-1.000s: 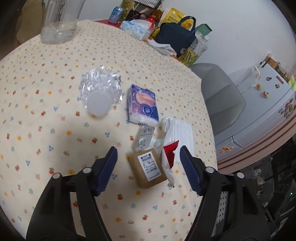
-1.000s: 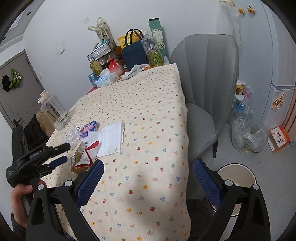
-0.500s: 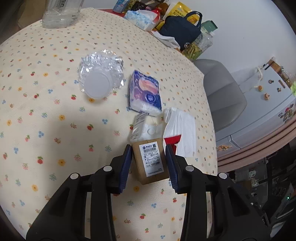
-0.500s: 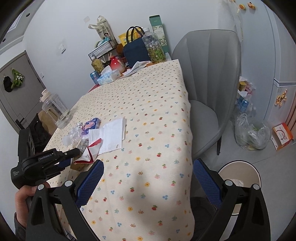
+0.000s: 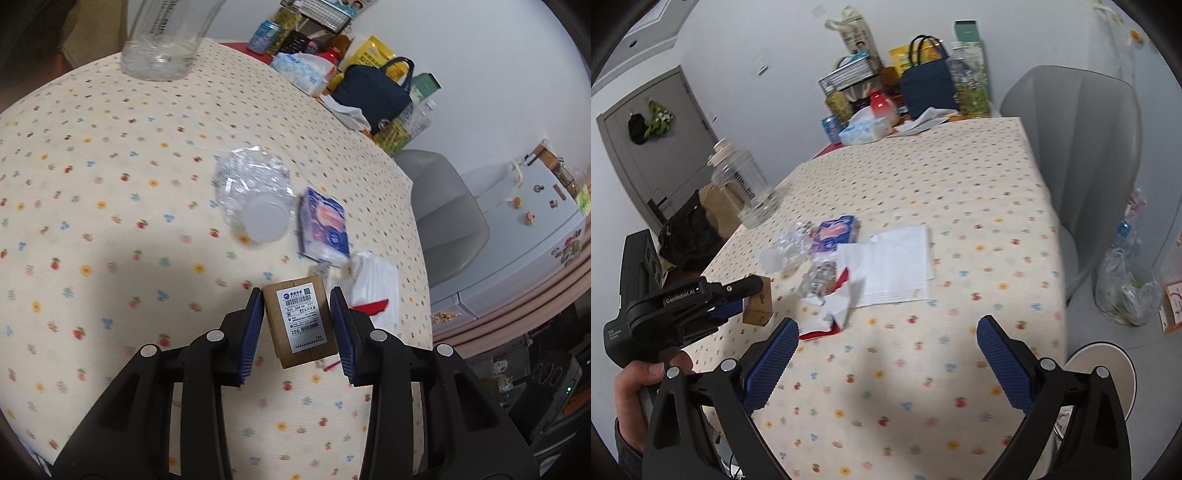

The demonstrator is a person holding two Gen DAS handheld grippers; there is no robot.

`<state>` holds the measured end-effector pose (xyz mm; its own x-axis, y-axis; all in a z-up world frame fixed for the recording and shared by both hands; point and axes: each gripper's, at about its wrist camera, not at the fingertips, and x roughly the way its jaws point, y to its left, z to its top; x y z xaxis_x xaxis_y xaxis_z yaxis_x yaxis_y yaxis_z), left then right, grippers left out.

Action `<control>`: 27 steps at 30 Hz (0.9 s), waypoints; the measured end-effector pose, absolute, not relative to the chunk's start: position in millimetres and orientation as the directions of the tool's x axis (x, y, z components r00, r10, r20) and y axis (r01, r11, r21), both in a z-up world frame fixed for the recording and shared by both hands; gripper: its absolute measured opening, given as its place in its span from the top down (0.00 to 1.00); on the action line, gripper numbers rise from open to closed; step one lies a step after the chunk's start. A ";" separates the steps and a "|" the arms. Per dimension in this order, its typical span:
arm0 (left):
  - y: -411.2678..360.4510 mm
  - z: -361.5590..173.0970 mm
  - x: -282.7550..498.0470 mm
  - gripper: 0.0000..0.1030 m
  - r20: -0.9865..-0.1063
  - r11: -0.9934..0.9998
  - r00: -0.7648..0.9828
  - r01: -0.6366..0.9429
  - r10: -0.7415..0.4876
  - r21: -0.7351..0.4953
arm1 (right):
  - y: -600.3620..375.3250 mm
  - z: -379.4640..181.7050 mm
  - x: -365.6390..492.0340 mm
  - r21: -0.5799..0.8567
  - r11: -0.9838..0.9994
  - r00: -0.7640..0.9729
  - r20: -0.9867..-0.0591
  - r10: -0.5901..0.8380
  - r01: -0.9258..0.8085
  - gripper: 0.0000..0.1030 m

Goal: Collect trash
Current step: 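Close the left gripper on the brown cardboard box while the right gripper grasps red-and-white paper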

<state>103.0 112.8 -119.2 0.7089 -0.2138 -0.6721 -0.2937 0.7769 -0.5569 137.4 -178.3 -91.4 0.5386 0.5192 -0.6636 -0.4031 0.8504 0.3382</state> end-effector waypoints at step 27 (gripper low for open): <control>134.6 -123.5 101.2 0.64 -0.672 0.772 0.714 -0.311 -0.195 -0.554 | -102.1 -119.5 163.1 0.315 0.797 0.394 -0.738 0.547 -0.516 0.78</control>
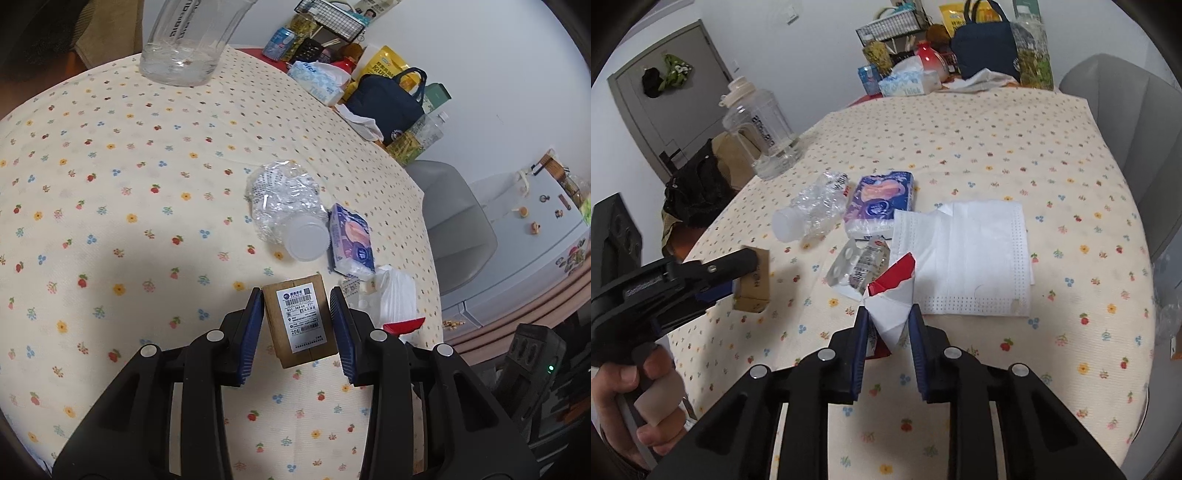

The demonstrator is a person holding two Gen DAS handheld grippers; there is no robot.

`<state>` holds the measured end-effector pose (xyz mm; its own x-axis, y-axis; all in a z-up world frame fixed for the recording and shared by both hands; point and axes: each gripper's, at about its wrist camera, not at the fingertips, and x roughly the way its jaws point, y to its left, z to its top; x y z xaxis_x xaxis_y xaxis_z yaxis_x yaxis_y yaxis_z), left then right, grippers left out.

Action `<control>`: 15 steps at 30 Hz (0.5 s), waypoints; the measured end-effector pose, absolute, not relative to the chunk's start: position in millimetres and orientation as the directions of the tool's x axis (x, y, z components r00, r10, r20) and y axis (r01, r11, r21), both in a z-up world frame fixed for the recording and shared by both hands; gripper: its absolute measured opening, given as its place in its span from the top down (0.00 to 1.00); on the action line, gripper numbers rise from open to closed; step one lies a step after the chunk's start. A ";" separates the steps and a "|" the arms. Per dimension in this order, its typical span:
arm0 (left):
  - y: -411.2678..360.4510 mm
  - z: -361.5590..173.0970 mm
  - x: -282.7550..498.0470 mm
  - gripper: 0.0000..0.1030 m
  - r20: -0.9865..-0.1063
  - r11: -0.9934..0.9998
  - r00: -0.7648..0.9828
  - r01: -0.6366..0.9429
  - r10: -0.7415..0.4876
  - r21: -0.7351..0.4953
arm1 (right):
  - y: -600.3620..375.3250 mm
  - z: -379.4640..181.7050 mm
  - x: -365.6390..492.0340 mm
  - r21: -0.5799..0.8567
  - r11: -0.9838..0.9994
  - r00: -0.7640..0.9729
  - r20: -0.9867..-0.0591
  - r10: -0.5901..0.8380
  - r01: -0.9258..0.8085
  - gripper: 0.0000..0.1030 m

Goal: Collect trash
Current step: 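Close the left gripper on the brown cardboard box while the right gripper grasps red-and-white paper, then carry both items over the beige bin and open both grippers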

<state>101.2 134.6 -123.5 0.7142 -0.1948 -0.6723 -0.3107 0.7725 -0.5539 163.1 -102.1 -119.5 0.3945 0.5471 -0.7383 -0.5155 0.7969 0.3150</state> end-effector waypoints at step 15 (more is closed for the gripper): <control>66.4 -101.9 127.9 0.64 -0.656 0.827 0.706 -0.180 -0.268 -0.532 | -202.1 -99.6 156.2 0.339 0.860 0.512 -0.697 0.502 -0.382 0.78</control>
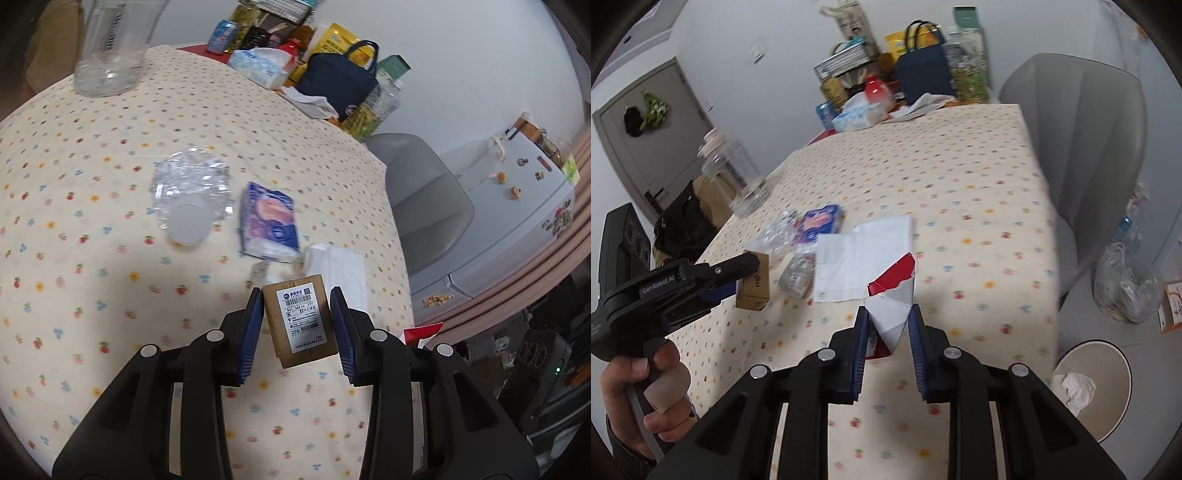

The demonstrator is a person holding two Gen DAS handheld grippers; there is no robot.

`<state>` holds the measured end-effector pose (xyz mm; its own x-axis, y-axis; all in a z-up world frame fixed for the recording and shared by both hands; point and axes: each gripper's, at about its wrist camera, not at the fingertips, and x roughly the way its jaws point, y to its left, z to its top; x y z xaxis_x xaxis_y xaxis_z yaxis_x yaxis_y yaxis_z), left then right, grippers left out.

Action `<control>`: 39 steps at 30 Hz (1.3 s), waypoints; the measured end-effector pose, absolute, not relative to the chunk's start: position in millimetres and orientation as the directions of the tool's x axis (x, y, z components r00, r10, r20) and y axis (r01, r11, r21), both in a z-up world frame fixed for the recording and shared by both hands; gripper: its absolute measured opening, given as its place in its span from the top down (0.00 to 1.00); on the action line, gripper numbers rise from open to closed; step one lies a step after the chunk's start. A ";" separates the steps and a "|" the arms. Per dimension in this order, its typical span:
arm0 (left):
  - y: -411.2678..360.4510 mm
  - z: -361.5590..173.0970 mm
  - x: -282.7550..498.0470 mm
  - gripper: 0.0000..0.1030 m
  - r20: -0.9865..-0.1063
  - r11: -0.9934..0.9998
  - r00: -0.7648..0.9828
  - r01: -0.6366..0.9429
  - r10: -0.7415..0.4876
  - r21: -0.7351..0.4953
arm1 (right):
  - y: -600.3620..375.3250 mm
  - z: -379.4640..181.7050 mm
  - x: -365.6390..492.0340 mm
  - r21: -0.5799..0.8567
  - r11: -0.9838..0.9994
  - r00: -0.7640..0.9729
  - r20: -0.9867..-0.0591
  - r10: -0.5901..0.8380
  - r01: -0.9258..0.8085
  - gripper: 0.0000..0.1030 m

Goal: Collect trash
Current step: 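Carry both items over the beige bin and open both grippers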

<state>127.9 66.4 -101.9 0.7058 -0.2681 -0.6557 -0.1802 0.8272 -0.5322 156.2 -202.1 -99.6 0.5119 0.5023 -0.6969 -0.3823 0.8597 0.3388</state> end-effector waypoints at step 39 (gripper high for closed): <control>-165.7 -105.6 216.2 0.64 -0.731 0.891 0.521 0.157 -0.441 -0.426 | -469.7 -159.8 157.9 0.438 0.890 0.656 -0.710 0.258 0.123 0.53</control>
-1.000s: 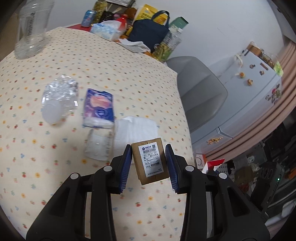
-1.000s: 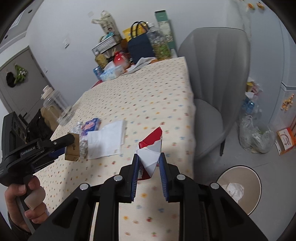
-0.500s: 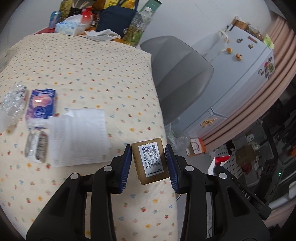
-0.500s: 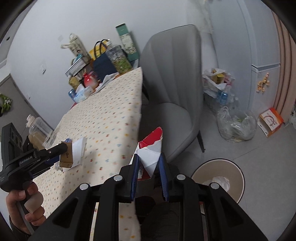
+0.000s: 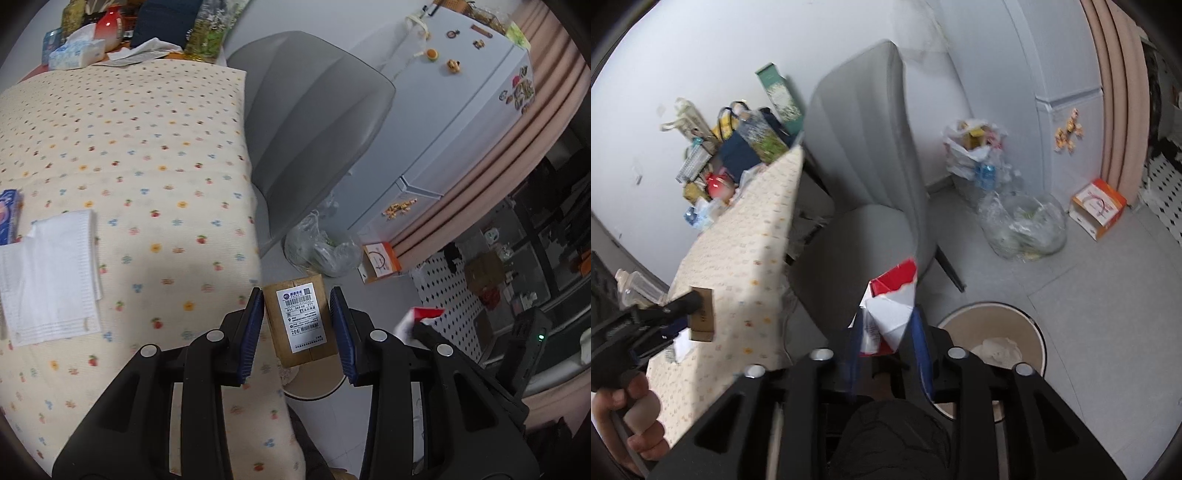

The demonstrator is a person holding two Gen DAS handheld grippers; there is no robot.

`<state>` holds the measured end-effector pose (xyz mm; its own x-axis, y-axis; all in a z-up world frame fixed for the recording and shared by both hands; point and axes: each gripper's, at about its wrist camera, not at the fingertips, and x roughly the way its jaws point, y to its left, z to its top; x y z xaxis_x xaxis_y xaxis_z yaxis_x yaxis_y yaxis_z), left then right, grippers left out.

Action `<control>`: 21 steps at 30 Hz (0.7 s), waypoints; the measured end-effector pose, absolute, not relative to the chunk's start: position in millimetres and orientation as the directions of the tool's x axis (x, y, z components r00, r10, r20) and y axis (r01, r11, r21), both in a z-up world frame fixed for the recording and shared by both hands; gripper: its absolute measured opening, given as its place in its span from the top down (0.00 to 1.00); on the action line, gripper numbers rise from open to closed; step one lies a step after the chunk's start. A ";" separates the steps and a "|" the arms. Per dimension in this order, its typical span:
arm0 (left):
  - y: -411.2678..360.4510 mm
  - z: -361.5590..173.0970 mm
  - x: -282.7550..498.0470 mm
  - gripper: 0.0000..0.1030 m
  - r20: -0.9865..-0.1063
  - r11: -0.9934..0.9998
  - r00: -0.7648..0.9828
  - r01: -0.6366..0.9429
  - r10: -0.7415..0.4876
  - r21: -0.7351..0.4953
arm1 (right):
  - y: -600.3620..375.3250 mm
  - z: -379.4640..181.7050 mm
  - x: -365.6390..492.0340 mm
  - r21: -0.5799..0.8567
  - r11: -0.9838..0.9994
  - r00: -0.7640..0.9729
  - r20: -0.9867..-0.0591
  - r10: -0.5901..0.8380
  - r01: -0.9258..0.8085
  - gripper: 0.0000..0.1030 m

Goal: Collect trash
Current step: 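Carry both items over the beige bin and open both grippers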

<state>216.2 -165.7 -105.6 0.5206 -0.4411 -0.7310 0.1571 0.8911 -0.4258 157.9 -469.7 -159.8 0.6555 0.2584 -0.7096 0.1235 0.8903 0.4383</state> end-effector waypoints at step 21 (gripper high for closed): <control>-275.7 -126.6 221.9 0.64 -0.770 0.858 0.387 0.311 -0.507 -0.409 | -551.7 -168.0 109.3 0.453 0.840 0.697 -0.705 0.131 0.299 0.36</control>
<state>221.9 -275.7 -126.6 0.3871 -0.5073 -0.7699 0.3111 0.8579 -0.4089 109.3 -551.7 -168.0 0.6973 0.1311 -0.7047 0.2994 0.8400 0.4526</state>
